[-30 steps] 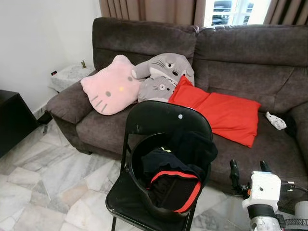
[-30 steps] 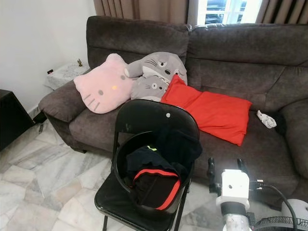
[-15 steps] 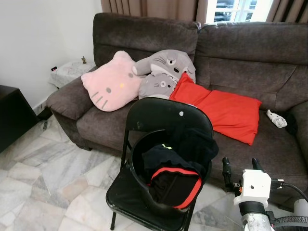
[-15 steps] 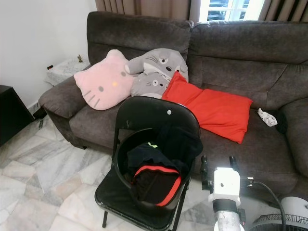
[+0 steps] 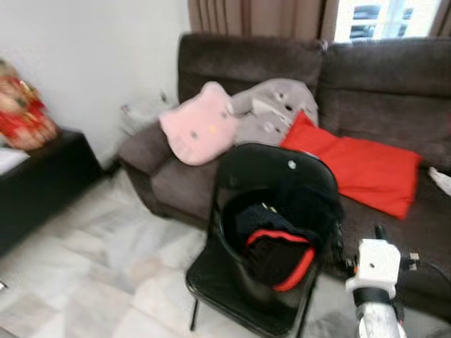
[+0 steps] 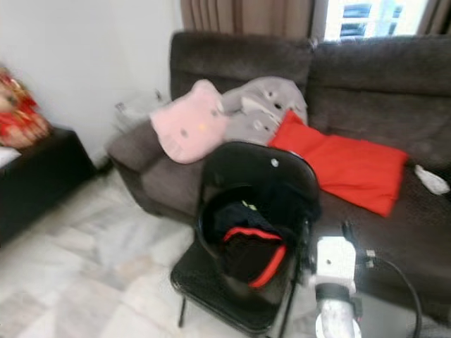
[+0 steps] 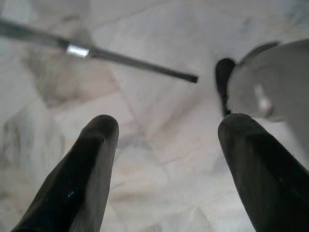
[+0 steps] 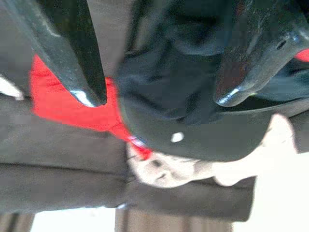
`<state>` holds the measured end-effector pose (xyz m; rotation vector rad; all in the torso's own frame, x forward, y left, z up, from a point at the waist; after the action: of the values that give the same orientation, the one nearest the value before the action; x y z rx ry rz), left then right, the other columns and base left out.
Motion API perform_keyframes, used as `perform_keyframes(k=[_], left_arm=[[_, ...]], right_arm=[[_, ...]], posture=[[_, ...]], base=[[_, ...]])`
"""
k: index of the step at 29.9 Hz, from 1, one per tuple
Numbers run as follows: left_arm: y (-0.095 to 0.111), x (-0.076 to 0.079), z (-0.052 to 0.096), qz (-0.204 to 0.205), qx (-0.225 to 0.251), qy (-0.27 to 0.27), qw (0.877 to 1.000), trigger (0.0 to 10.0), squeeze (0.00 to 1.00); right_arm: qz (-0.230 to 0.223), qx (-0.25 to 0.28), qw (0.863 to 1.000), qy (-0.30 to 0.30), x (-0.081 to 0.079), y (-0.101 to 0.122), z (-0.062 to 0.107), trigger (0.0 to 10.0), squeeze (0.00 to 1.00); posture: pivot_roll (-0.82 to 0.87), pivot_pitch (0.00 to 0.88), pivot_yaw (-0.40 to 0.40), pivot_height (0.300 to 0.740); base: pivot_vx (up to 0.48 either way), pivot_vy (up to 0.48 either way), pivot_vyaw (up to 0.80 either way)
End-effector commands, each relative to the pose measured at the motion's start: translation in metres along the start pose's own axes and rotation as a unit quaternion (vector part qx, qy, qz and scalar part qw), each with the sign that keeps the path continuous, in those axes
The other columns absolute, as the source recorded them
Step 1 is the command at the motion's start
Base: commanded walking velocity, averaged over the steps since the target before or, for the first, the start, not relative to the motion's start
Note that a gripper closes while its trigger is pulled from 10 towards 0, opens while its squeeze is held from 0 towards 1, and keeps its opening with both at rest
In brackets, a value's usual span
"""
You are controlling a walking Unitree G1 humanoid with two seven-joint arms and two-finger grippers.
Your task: Hang hanger
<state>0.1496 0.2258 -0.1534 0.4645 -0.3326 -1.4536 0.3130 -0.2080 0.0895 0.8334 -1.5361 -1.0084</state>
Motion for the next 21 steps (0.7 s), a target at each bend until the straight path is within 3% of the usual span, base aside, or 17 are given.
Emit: perform_keyframes(k=[1,6,11,14,21], left_arm=[[0.010,-0.004,-0.001,0.005,0.010,0.008,1.000,10.0,0.00],[0.008,-0.007,-0.001,0.004,0.008,0.011,1.000,10.0,0.00],[0.009,-0.011,-0.001,0.006,0.009,0.017,1.000,10.0,0.00],[0.009,-0.013,0.000,0.001,0.007,0.017,1.000,10.0,0.00],[0.006,-0.014,0.000,-0.009,0.001,0.015,1.000,10.0,0.00]], right_arm=[[0.002,-0.004,1.000,0.005,-0.005,0.000,-0.003,10.0,0.00],[0.003,-0.007,1.000,0.004,-0.008,0.000,-0.002,10.0,0.00],[0.015,0.014,0.997,-0.076,0.016,0.022,0.014,10.0,0.00],[0.014,0.004,0.996,-0.090,0.020,0.028,0.026,10.0,0.00],[0.047,-0.077,0.994,-0.062,0.010,0.005,0.042,10.0,0.00]], posture=[[-0.08,0.000,0.105,0.740],[-0.07,0.000,0.107,0.740],[-0.08,0.000,0.104,0.740],[-0.09,0.000,0.109,0.740],[-0.11,0.000,0.123,0.740]], base=[[0.000,0.000,0.00],[0.000,0.000,0.00],[0.000,0.000,0.00],[0.000,0.000,0.00],[0.000,0.000,0.00]])
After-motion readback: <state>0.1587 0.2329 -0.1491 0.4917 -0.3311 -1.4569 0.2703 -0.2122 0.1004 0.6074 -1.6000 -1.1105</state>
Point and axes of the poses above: a point about 5 cm out from each wrist's last joint towards the gripper, its own z axis pointing back from the gripper into the wrist, its own y axis along the axis of the wrist's last joint, x = y × z, the point moved 6 cm from there along -z, pointing out of the wrist towards the gripper, and after that the axes turned 12 degrees about z, right-handed, at the moved point
